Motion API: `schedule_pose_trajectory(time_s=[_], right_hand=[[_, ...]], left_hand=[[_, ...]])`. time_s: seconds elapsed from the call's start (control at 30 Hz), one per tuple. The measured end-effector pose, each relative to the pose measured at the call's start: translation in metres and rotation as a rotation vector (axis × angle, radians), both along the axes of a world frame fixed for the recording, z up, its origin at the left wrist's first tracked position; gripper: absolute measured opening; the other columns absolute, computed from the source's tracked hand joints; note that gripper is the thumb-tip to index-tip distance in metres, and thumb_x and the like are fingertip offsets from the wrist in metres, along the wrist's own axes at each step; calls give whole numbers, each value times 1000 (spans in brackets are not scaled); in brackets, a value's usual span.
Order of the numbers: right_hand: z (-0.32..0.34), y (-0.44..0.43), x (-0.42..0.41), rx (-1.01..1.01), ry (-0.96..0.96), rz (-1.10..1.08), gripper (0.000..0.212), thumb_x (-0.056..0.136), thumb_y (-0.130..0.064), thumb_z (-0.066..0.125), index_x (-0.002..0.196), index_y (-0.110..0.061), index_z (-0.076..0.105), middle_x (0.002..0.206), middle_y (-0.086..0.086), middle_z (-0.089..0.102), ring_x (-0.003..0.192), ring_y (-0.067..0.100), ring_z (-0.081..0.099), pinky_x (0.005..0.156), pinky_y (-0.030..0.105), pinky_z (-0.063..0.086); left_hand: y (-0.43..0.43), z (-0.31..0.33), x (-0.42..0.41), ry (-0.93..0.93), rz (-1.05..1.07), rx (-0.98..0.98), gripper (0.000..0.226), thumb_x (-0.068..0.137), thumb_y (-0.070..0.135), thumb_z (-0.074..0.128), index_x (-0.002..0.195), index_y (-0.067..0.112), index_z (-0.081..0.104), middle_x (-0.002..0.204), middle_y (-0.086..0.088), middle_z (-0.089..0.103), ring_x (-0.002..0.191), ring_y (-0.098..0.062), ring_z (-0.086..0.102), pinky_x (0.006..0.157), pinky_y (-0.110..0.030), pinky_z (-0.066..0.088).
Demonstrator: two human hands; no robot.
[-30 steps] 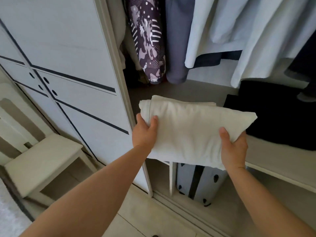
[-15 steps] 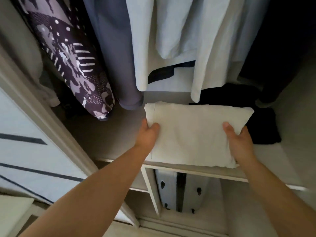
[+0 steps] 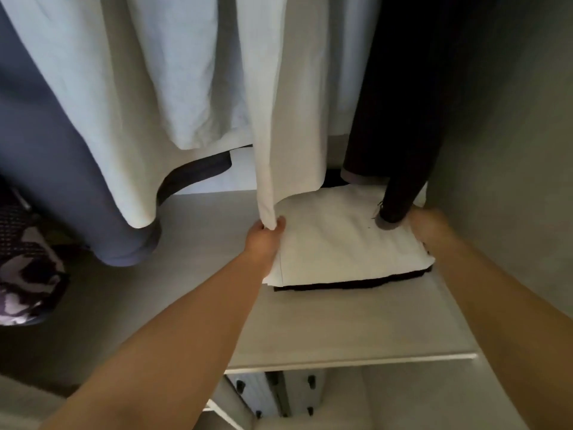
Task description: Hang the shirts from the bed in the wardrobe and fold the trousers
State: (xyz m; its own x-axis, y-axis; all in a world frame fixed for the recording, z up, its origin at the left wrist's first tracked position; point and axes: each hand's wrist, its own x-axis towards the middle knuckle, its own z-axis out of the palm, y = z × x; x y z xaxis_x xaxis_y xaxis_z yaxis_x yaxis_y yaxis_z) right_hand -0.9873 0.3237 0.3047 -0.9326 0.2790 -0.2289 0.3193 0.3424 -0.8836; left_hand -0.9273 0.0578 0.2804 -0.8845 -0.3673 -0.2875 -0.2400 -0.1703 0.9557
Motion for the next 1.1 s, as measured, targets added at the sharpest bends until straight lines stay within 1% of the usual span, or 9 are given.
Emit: schedule_pose_trajectory(time_s=[0.13, 0.23, 0.3, 0.4, 0.5, 0.63, 0.7, 0.87, 1.1], right_hand=[[-9, 14, 4, 321, 174, 137, 83, 85, -46, 61, 150, -19, 17, 152, 9, 25, 136, 30, 30, 109, 40, 28], [-28, 21, 22, 945, 340, 387, 81, 82, -63, 52, 149, -31, 18, 157, 4, 6, 143, 25, 7, 115, 41, 11], [-43, 22, 32, 1093, 314, 610, 84, 77, -72, 48, 147, -38, 18, 158, -2, 0, 143, 18, -4, 115, 41, 6], [-63, 24, 40, 1119, 197, 751, 95, 75, -66, 58, 148, -40, 3, 157, -8, -11, 144, 15, -13, 116, 44, 12], [-70, 22, 42, 1128, 208, 700, 86, 85, -53, 56, 148, -38, 0, 157, -9, -12, 144, 16, -14, 112, 47, 27], [-67, 15, 38, 1185, 208, 666, 73, 93, -50, 44, 149, -35, 1, 158, -6, -7, 145, 19, -9, 109, 45, 30], [-65, 14, 36, 1224, 195, 659, 69, 95, -50, 39, 149, -33, 1, 158, -5, -5, 145, 20, -6, 110, 47, 26], [-54, 7, 28, 1320, 218, 693, 59, 100, -43, 28, 150, -29, -1, 158, 0, -2, 145, 24, -3, 114, 51, 9], [-77, 8, 32, 1197, 76, 750, 61, 100, -47, 19, 148, -28, -14, 155, 1, -24, 143, 22, -19, 115, 44, -9]], left_hand=[[22, -4, -25, -70, 24, -1, 41, 92, 32, 60, 126, 13, 49, 119, -5, 58, 104, -23, 56, 94, -32, 44], [29, -8, -35, -164, -41, -312, 54, 95, 40, 49, 140, 13, 39, 129, -11, 53, 114, -31, 52, 99, -39, 42], [28, -10, -35, -188, -83, -371, 55, 95, 42, 46, 142, 15, 37, 130, -13, 52, 116, -33, 51, 102, -42, 41], [31, -19, -29, -147, -60, -420, 58, 94, 38, 52, 143, 14, 33, 135, -13, 49, 120, -34, 49, 101, -36, 39], [48, -24, -6, -10, 10, -664, 84, 88, 38, 62, 151, 18, 10, 150, -14, 22, 133, -32, 32, 107, -37, 31], [67, -41, 22, 252, -350, -1606, 89, 79, 74, 37, 151, 36, 0, 159, -4, -12, 144, -28, -12, 113, -53, -2], [72, -51, 26, 249, -627, -1812, 87, 79, 74, 35, 149, 40, -5, 158, 0, -18, 141, -27, -24, 109, -58, -15], [59, -47, 6, 50, -590, -1965, 80, 92, 59, 39, 145, 42, -18, 158, -5, -17, 143, -36, -15, 109, -64, -4], [62, -62, 5, -122, -654, -1849, 79, 92, 60, 36, 143, 44, -22, 155, -7, -27, 140, -36, -27, 113, -60, -3]])
